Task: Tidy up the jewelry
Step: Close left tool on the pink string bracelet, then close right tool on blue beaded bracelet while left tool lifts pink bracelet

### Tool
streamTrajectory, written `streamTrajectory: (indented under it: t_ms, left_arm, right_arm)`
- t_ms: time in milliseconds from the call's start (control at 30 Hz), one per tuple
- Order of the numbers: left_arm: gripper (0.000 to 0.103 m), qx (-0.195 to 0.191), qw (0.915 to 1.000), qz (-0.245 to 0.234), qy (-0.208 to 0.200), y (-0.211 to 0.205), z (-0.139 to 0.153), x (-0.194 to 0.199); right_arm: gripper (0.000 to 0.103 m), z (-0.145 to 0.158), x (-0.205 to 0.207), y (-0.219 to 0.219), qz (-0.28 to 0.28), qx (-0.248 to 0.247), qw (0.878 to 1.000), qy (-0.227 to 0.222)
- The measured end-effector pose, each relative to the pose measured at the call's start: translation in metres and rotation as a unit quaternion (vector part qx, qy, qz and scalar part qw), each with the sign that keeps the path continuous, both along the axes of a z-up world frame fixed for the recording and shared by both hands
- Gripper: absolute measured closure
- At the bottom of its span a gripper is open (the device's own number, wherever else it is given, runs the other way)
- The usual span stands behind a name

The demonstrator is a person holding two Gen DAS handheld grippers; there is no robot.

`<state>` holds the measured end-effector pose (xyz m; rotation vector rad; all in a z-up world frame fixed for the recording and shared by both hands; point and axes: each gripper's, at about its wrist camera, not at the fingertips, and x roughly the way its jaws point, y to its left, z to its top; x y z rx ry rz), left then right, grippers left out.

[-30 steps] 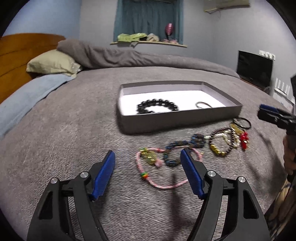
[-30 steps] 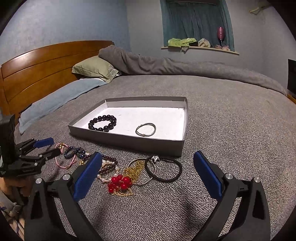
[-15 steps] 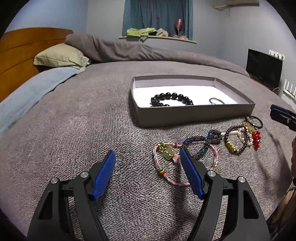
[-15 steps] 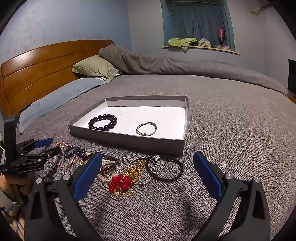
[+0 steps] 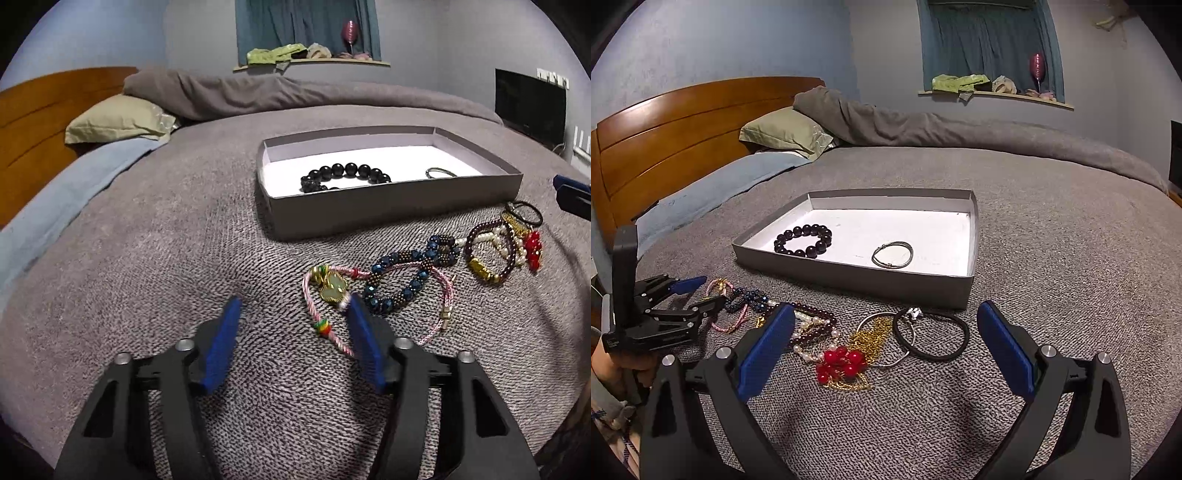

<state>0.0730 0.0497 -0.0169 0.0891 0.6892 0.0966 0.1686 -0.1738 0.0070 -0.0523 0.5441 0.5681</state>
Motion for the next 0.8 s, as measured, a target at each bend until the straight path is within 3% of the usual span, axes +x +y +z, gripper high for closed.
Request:
streamTrajectory:
  t_ms: [100, 200, 400, 533, 800]
  left_arm:
    - [0.075, 0.002, 0.9999, 0.007, -0.010, 0.004, 0.004, -0.003]
    - [0.092, -0.017, 0.9995, 0.012, -0.022, 0.014, 0.009, -0.007]
    - [0.097, -0.043, 0.9982, 0.014, -0.040, 0.025, 0.016, -0.013]
    - [0.097, -0.053, 0.9958, 0.026, -0.070, 0.033, 0.026, -0.022]
    - [0.097, -0.070, 0.9919, 0.066, -0.083, 0.064, 0.032, -0.033]
  right_arm:
    - [0.007, 0.000, -0.003, 0.006, 0.010, -0.003, 1.000, -0.003]
    - [0.010, 0.000, -0.006, 0.017, 0.023, -0.007, 1.000, -0.005]
    - [0.020, -0.005, -0.012, 0.047, 0.060, -0.029, 0.998, -0.011]
    - [0.021, -0.007, -0.017, 0.070, 0.088, -0.045, 0.995, -0.018]
    - [0.026, -0.012, -0.019, 0.111, 0.139, -0.067, 0.988, -0.018]
